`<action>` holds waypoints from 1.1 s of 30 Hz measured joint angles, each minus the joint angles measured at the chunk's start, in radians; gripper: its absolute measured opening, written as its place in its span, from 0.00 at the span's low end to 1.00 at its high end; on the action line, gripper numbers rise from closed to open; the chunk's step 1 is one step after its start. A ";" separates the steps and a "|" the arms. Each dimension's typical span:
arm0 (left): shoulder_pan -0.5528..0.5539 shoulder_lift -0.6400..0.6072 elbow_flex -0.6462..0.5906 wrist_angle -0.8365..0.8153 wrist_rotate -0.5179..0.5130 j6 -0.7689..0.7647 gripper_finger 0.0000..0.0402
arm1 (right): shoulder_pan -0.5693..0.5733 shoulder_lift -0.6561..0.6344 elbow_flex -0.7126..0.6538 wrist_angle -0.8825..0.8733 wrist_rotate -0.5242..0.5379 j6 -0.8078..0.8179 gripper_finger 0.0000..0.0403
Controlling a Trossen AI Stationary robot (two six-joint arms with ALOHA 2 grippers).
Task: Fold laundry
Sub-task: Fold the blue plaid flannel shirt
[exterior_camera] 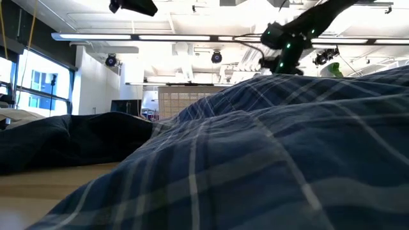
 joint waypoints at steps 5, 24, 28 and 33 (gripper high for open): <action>0.000 0.019 0.000 0.000 0.033 -0.018 0.19 | 0.007 -0.087 0.005 -0.086 -0.210 0.109 0.46; -0.167 0.115 0.001 0.004 0.257 0.119 0.19 | 0.759 -0.597 -0.353 -0.176 -0.411 0.564 0.39; -0.302 0.172 0.001 0.005 0.263 0.224 0.19 | 0.956 -0.602 -0.358 -0.193 -0.407 0.609 0.37; -0.470 0.300 0.001 0.094 0.373 0.233 0.20 | 1.185 -0.532 -0.358 -0.145 -0.418 0.574 0.36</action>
